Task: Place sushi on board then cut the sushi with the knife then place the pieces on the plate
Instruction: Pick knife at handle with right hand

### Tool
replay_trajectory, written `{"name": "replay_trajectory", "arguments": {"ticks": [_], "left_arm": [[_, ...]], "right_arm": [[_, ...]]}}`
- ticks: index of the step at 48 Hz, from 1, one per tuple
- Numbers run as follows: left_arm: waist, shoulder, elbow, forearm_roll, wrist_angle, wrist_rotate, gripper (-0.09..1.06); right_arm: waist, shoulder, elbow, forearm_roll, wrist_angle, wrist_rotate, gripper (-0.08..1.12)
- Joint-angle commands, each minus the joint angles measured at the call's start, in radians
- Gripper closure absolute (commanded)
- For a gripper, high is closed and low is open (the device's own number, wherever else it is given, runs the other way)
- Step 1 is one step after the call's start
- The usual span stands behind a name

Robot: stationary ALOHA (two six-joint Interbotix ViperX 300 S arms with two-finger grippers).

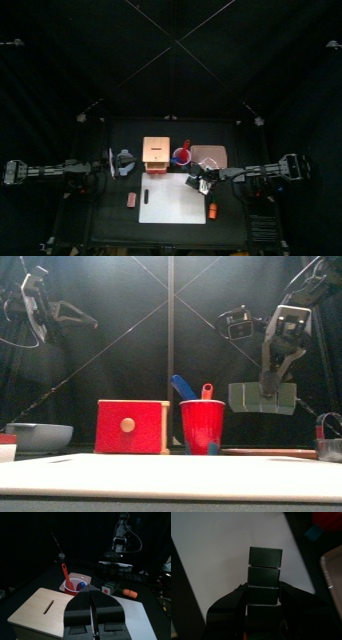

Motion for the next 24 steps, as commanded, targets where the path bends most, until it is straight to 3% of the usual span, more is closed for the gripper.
{"name": "replay_trajectory", "arguments": {"ticks": [1, 7, 11, 20, 24], "left_arm": [[0.005, 0.002, -0.020, -0.012, -0.009, 0.000, 0.87], [0.009, 0.002, -0.014, -0.048, -0.011, 0.000, 0.87], [0.021, 0.002, -0.014, -0.103, -0.009, 0.000, 0.87], [0.028, 0.002, -0.012, -0.235, -0.009, 0.000, 0.87], [0.028, 0.002, -0.011, -0.262, -0.011, 0.005, 0.87]], "right_arm": [[0.008, 0.051, -0.100, 0.074, 0.043, 0.081, 0.47], [0.009, 0.094, -0.172, 0.112, 0.137, 0.244, 0.47], [0.021, 0.127, -0.218, 0.087, 0.198, 0.399, 0.47], [0.074, 0.190, -0.298, -0.129, 0.275, 0.739, 0.47], [0.107, 0.213, -0.325, -0.255, 0.282, 0.927, 0.47]]}}
